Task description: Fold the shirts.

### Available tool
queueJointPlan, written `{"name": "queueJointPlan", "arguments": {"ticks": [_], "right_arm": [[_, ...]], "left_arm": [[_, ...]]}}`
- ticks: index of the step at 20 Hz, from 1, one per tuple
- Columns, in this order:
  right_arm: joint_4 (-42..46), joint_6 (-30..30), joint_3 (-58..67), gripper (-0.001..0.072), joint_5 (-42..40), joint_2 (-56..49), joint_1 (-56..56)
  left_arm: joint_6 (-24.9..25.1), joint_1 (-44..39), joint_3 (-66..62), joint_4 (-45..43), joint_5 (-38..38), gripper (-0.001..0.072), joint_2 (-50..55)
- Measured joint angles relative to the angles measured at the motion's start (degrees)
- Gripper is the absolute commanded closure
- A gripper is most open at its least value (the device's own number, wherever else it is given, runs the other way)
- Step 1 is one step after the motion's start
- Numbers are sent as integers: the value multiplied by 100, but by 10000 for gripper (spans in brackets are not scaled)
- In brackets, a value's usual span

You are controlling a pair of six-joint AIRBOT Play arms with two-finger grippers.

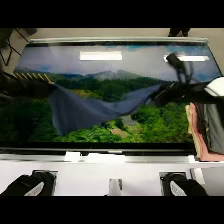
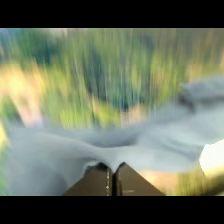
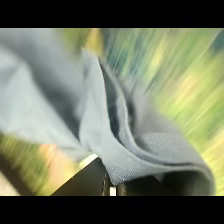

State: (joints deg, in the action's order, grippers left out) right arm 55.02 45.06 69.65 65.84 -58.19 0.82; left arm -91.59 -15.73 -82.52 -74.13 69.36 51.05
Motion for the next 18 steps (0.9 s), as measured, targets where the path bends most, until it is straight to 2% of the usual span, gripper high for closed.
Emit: {"name": "queueJointPlan", "arguments": {"ticks": [7, 11, 14, 16, 18], "right_arm": [[1045, 393, 1834, 693, -433, 1106, 0], [1233, 741, 2194, 692, -170, 1427, 2], [1335, 1049, 2280, 693, 601, 1572, 7], [1438, 1268, 2277, 693, 1377, 1534, 9], [1617, 1449, 2024, 693, 2170, 1414, 9]], "left_arm": [[-212, 0, -2695, -608, -444, 673, -28], [-229, -2, -3355, -684, -1508, 673, -120], [-232, -2, -3506, -741, -2376, 673, -129], [-234, -2, -3501, -949, -2520, 672, -33], [-236, 0, -3346, -1285, -2293, 672, 168]]}}
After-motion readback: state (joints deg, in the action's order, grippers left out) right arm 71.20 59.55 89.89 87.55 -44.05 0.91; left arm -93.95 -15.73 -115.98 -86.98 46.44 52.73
